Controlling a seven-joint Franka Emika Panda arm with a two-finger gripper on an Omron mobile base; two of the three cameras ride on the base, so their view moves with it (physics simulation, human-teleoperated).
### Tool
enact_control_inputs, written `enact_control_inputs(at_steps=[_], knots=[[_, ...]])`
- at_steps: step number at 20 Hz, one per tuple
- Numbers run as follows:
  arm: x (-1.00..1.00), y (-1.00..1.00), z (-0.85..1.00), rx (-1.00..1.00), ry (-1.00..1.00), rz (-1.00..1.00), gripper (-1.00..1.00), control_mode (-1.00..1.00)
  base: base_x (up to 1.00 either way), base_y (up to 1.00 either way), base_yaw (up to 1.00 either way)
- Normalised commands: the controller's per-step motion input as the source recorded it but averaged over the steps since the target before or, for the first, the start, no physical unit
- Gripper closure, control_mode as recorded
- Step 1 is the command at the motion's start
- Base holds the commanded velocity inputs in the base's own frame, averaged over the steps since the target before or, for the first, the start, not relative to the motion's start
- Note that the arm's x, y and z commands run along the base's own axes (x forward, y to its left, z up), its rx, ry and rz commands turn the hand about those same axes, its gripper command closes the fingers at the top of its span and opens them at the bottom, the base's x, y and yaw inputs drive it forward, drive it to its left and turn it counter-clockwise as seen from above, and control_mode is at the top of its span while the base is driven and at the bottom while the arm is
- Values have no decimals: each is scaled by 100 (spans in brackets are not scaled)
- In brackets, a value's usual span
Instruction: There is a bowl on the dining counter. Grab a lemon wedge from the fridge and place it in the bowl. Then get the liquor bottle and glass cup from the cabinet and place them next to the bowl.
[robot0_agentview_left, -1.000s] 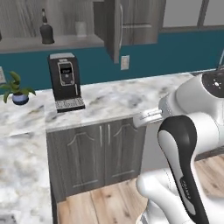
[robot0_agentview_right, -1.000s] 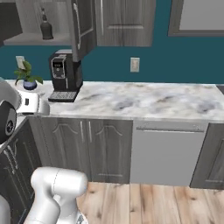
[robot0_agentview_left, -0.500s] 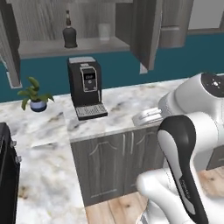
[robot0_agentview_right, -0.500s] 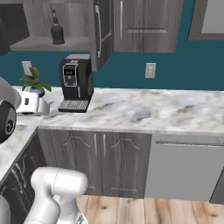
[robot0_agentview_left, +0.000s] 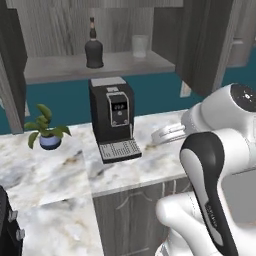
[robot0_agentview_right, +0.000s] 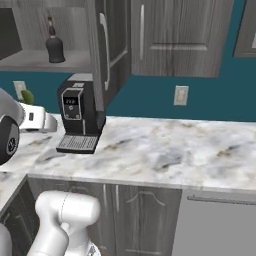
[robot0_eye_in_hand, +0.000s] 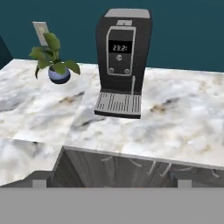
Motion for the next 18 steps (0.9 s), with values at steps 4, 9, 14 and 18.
enact_control_inputs(at_steps=[4,9,14,18], knots=[[0,0,0,0,0,0,-100,100,40,35,18],[0,0,0,0,0,0,-100,100,48,24,17],[0,0,0,0,0,0,-100,100,18,3,5],[-5,-4,58,-1,-16,0,-100,-100,0,0,0]])
